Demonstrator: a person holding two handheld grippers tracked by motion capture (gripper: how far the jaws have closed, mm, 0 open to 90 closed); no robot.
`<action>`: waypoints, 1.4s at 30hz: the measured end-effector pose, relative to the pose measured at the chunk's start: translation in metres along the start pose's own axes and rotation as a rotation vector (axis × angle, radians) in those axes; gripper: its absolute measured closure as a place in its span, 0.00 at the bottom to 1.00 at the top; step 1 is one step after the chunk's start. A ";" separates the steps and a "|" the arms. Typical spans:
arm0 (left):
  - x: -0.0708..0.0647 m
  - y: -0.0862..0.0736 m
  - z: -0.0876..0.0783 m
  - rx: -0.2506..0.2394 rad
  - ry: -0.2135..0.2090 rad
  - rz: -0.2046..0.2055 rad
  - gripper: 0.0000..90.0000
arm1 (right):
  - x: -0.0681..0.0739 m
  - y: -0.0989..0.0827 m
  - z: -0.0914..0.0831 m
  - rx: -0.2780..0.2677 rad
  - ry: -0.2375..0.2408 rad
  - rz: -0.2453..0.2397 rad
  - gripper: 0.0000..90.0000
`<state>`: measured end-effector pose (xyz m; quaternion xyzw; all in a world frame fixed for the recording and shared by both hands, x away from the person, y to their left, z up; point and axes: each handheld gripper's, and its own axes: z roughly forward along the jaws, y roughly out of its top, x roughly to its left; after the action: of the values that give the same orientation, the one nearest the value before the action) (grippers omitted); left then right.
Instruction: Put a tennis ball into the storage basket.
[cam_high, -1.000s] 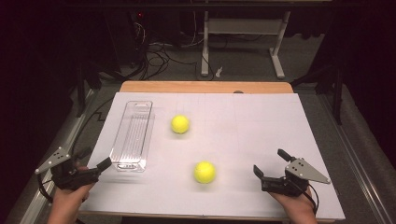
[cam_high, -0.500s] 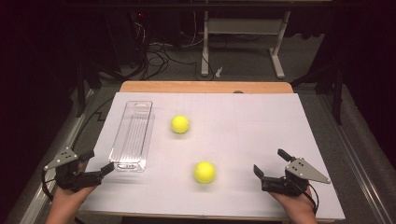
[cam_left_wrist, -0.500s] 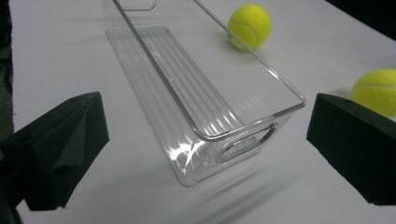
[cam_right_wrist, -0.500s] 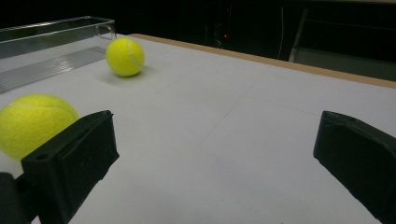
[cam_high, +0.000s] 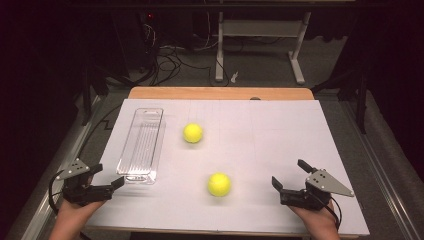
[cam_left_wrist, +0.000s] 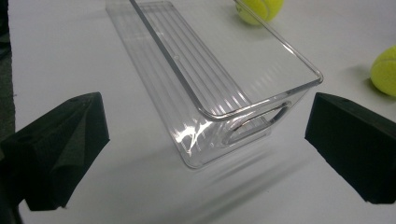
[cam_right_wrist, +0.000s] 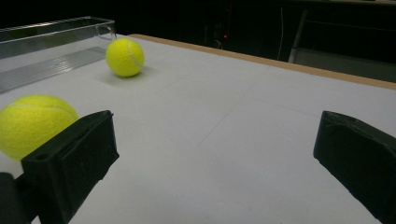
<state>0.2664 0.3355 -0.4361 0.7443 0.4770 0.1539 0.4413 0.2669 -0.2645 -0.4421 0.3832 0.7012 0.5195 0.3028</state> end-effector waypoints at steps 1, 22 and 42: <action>0.000 0.000 0.000 0.009 0.000 0.000 0.01 | 0.000 0.000 0.000 0.000 0.001 0.000 0.00; -0.002 -0.005 0.020 0.192 -0.003 0.011 0.01 | 0.000 0.000 0.000 0.004 0.004 -0.006 0.00; -0.007 -0.005 0.028 0.293 0.021 0.022 0.01 | 0.001 -0.001 0.001 0.007 0.001 -0.005 0.00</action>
<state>0.2778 0.3157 -0.4546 0.8043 0.4907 0.0954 0.3212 0.2669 -0.2633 -0.4435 0.3823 0.7042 0.5162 0.3024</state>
